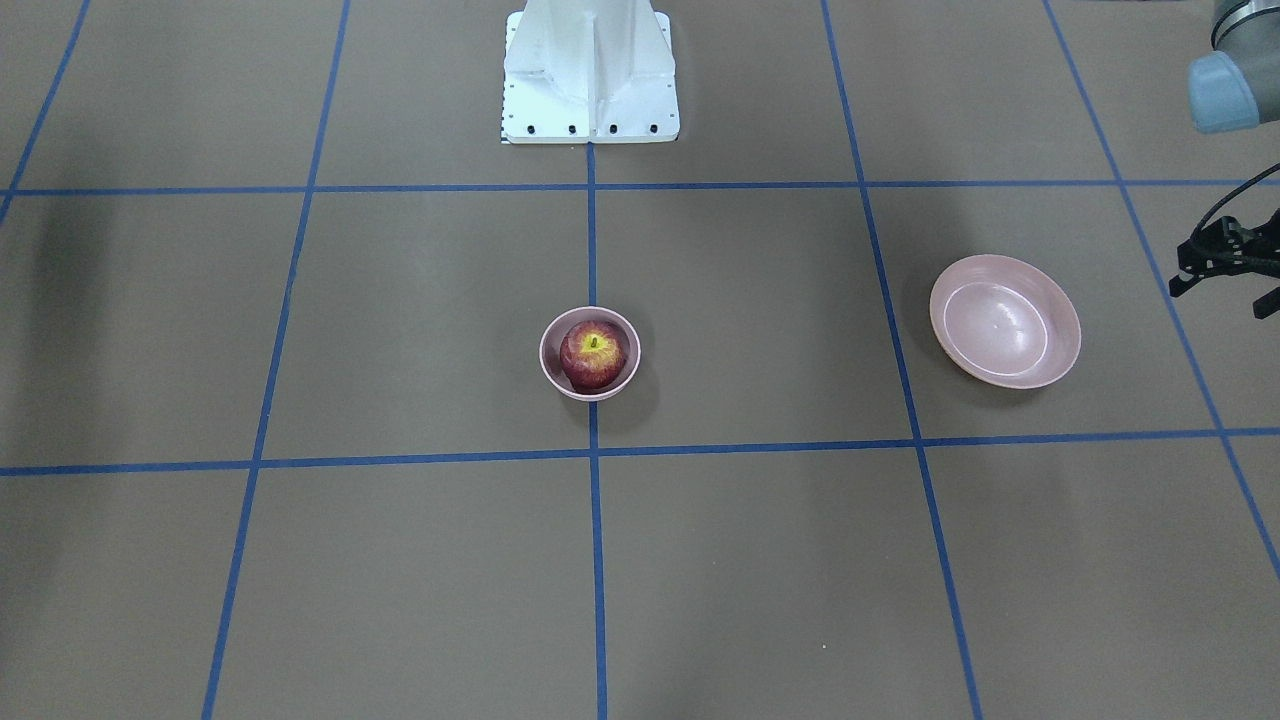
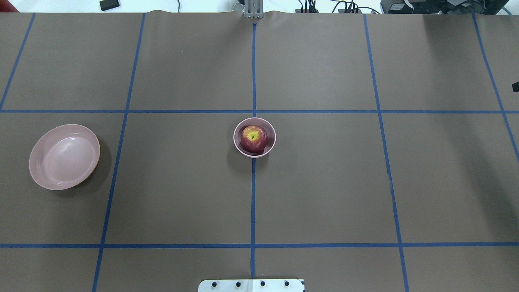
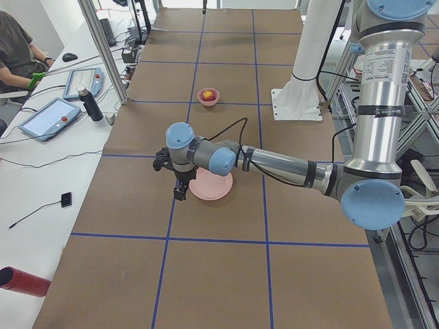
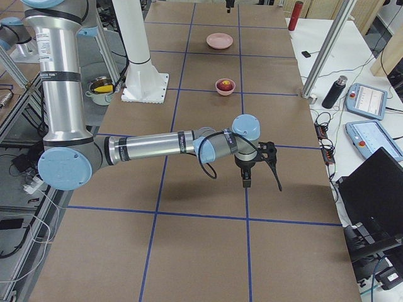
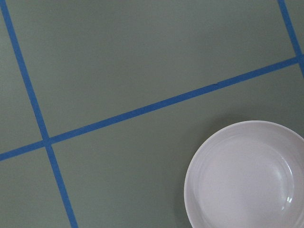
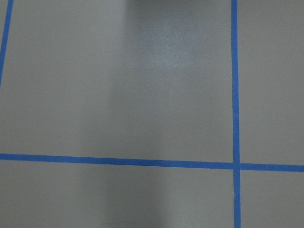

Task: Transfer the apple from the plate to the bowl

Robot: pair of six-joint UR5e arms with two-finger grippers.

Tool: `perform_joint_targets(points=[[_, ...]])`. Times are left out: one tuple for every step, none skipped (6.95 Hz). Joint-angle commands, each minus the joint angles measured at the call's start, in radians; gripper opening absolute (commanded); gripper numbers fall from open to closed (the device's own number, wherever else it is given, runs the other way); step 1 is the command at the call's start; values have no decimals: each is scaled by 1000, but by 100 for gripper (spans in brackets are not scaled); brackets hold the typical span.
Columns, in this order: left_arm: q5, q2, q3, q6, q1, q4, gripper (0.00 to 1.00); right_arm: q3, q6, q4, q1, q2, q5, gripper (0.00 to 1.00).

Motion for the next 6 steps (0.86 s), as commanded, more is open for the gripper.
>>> perform_joint_targets(points=[[0,63,-87,-3,-17,0,98,-10,-58,-5,-3,-2,30,100],[1,68,-66,8,-17,-8,98,-7,-60,-2,10,0,94,100],[0,67,-57,8,-17,-8,98,-4,-60,7,20,-14,103,100],[1,68,-45,8,-17,-7,98,36,-60,29,21,-64,85,100],[1,71,-28,6,-21,-8,98,49,-48,62,21,-68,64,100],[3,67,-8,6,-23,-8,98,33,-43,61,21,-50,61,100]])
